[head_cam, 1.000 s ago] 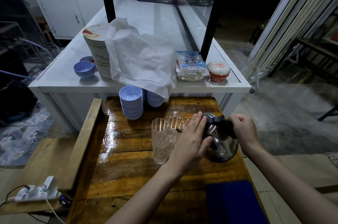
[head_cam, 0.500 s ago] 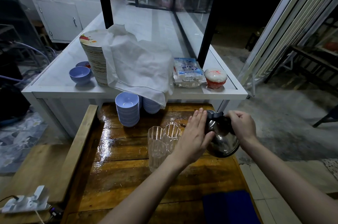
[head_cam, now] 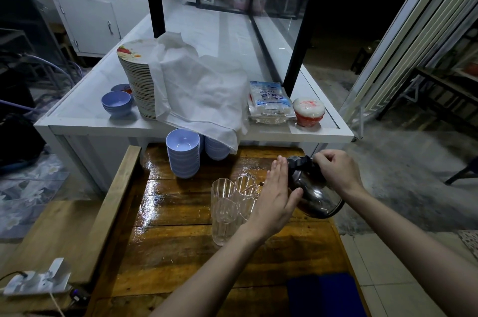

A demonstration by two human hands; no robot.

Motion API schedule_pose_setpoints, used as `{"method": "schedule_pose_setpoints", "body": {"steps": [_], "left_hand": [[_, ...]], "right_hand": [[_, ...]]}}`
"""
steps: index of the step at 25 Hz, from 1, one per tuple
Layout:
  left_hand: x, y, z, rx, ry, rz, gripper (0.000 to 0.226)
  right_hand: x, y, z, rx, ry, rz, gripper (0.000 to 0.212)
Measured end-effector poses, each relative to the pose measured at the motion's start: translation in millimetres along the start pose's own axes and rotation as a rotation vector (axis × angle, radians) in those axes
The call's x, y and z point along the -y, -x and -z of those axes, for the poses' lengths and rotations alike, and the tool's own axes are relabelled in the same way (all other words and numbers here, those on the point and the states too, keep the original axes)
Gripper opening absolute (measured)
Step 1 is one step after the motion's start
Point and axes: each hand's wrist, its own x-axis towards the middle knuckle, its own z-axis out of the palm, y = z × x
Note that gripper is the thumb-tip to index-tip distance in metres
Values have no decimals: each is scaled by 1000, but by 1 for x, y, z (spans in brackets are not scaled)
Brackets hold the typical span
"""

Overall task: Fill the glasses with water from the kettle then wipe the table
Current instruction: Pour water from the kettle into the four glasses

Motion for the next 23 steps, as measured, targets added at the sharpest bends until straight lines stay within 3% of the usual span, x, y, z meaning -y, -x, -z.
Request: {"method": "schedule_pose_setpoints", "body": {"steps": [23], "left_hand": [[-4,2,6,-76,133,43,65]], "right_hand": [[25,-7,3,4,103,119,41]]}}
